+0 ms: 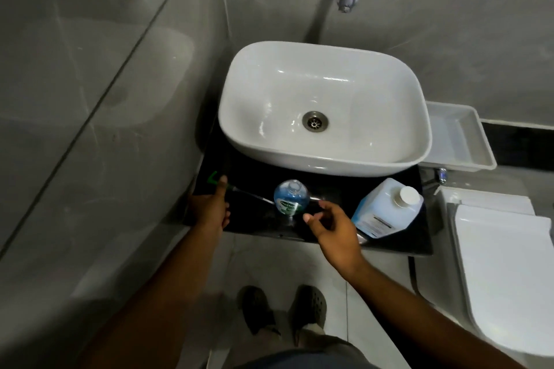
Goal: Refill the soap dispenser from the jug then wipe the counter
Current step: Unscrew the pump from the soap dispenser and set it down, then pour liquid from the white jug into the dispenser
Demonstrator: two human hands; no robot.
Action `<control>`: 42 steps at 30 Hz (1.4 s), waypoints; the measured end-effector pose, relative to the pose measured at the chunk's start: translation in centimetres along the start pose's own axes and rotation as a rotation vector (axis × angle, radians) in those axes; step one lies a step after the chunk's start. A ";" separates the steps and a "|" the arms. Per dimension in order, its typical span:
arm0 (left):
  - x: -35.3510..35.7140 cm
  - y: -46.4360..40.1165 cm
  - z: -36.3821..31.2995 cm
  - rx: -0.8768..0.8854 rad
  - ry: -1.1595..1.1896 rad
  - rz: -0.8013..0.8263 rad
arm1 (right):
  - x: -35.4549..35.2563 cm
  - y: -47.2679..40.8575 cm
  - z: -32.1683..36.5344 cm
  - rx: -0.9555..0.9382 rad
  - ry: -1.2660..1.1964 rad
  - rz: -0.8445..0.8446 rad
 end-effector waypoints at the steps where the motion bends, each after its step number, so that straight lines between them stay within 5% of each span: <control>1: -0.2 0.5 0.6 0.045 -0.063 -0.008 | -0.3 0.8 -0.4 0.020 -0.026 -0.025; 5: -1.0 3.6 4.9 0.208 -0.347 -0.045 | -2.5 4.3 -2.7 0.107 -0.077 -0.123; 13: 8.6 13.2 9.4 0.491 -0.622 0.543 | -12.3 8.1 -5.0 0.157 -0.023 -0.421; 17: 12.9 16.9 4.4 0.797 -0.635 0.541 | -13.7 5.1 -3.2 0.044 -0.022 -0.302; 21: 16.6 21.5 0.0 1.288 -0.795 0.606 | -13.3 1.9 -0.5 -0.225 -0.041 -0.137; 28: 20.4 25.2 -0.6 1.929 -1.180 0.813 | -13.7 0.7 -1.8 -0.188 0.038 -0.157; 31: 21.0 25.6 -0.5 1.807 -1.183 0.859 | -13.8 0.4 -2.0 -0.185 0.064 -0.139; 37: 20.4 23.9 -1.5 1.485 -0.993 0.297 | -13.7 0.0 -1.7 -0.188 0.134 -0.119; 42: 19.8 23.9 0.3 1.413 -0.990 0.674 | -13.9 -0.1 -1.7 -0.219 0.115 -0.113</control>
Point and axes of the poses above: each hand's wrist, its own y-axis away from the middle knuckle, its own x-axis out of the palm, z = x × y, the point moved 5 cm from there along -y, towards the middle knuckle, and after that the axes turned 14 degrees about -x, right-handed, at the moved point
